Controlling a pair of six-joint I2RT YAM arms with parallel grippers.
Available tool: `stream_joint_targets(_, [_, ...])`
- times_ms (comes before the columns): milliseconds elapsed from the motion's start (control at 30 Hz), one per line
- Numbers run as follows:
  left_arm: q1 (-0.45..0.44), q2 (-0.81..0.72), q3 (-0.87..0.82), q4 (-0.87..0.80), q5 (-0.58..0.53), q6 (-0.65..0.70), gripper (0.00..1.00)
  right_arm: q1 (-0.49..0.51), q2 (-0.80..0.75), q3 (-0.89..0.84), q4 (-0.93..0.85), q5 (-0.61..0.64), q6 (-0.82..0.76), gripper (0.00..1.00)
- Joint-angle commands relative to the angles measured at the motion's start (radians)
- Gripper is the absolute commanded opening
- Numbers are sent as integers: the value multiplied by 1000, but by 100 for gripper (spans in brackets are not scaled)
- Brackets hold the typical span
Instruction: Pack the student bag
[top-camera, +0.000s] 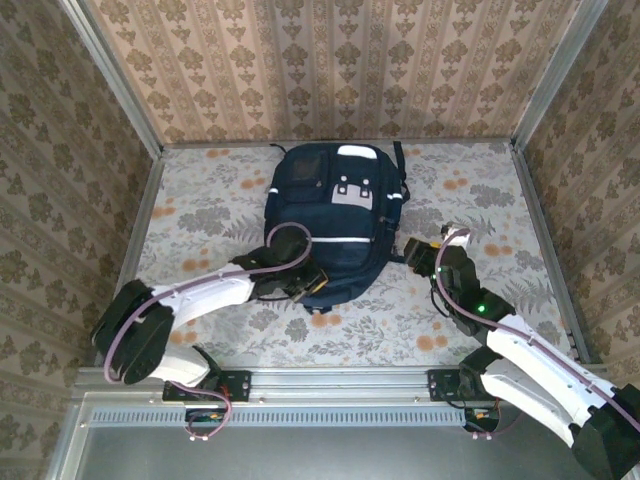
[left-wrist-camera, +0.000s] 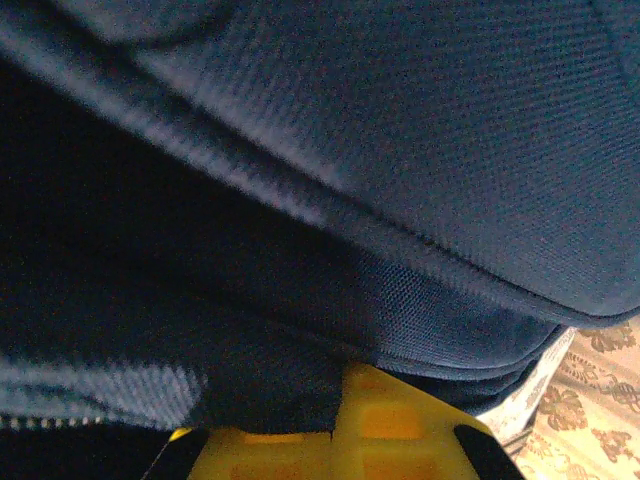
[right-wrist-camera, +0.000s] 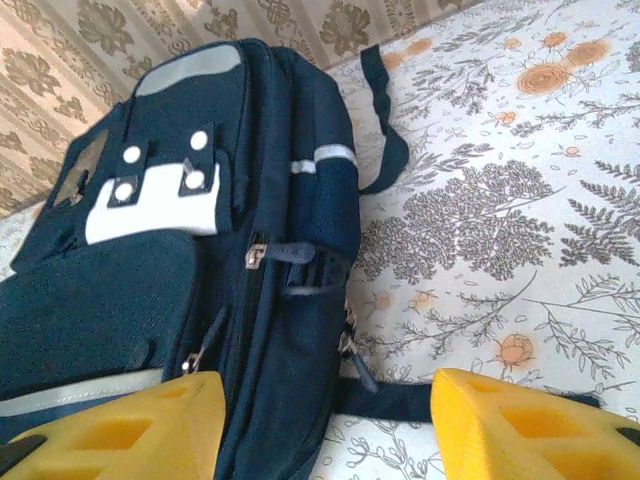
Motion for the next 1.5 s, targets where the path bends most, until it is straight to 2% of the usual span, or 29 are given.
stream_joint_targets(0, [-79,65,80,87,95,-65,0,-3,0,0,-22,-20,-41,58])
stream_joint_targets(67, [-114,110,133,81,110,-57,2,-3,-2,-6,-11,-19,-39,59])
stream_joint_targets(133, [-129,134,161,66,118,-41,13,-3,-7,-10,-6,-20,-39,62])
stream_joint_targets(167, [-130,135,165,65,121,-38,22,-4,-8,-10,-8,-20,-40,63])
stream_joint_targets(267, [-117,103,155,59,117,-4,34,-7,-18,-5,-15,-24,-54,65])
stream_joint_targets(333, [-100,64,158,27,111,61,44,-9,-29,2,-25,-30,-65,69])
stream_joint_targets(400, [-78,21,181,-7,136,181,54,-9,-43,14,-41,-42,-79,74])
stream_joint_targets(467, [-66,-16,228,-70,169,332,61,-9,-58,35,-69,-51,-87,72])
stream_joint_targets(500, [-67,-44,251,-103,174,415,72,-9,-64,48,-87,-50,-89,71])
stream_joint_targets(533, [-66,-73,266,-121,174,494,99,-9,-66,58,-95,-55,-101,89])
stream_joint_targets(567, [-61,-111,274,-131,177,566,100,-9,-67,69,-94,-65,-120,100])
stream_joint_targets(633, [-25,-180,286,-157,163,672,100,-9,-60,89,-96,-67,-140,100])
stream_joint_targets(733, [108,-269,322,-266,66,781,100,-9,-36,126,-86,-19,-164,100])
stream_joint_targets(800, [213,-326,324,-326,-78,841,100,-10,-15,159,-81,71,-183,100])
stream_joint_targets(867, [283,-383,281,-304,-270,893,100,-11,11,144,14,193,-254,100])
stream_joint_targets(900, [304,-414,232,-254,-387,926,100,-12,36,132,64,293,-282,100])
stream_joint_targets(967, [333,-469,78,-13,-503,1101,100,-28,89,131,137,433,-334,100])
stream_joint_targets(1000, [343,-488,-35,163,-540,1235,100,-44,118,126,187,451,-383,100])
stream_joint_targets(1033, [355,-494,-128,309,-576,1303,100,-61,145,118,227,454,-416,100])
stream_joint_targets(1100, [429,-480,-309,610,-589,1416,100,-110,212,82,340,394,-499,100])
stream_joint_targets(1133, [468,-471,-352,665,-571,1416,100,-134,240,52,400,349,-543,100])
stream_joint_targets(1200, [580,-429,-373,635,-474,1369,100,-186,288,-45,573,285,-597,100])
stream_joint_targets(1267, [646,-370,-373,614,-423,1349,100,-242,307,-137,703,205,-611,100])
stream_joint_targets(1300, [670,-356,-354,583,-424,1335,100,-269,318,-158,708,173,-608,100])
stream_joint_targets(1367, [697,-323,-340,572,-352,1388,100,-314,350,-162,663,157,-554,100])
stream_joint_targets(1467, [711,-256,-334,572,-356,1404,100,-366,380,-148,628,131,-500,100])
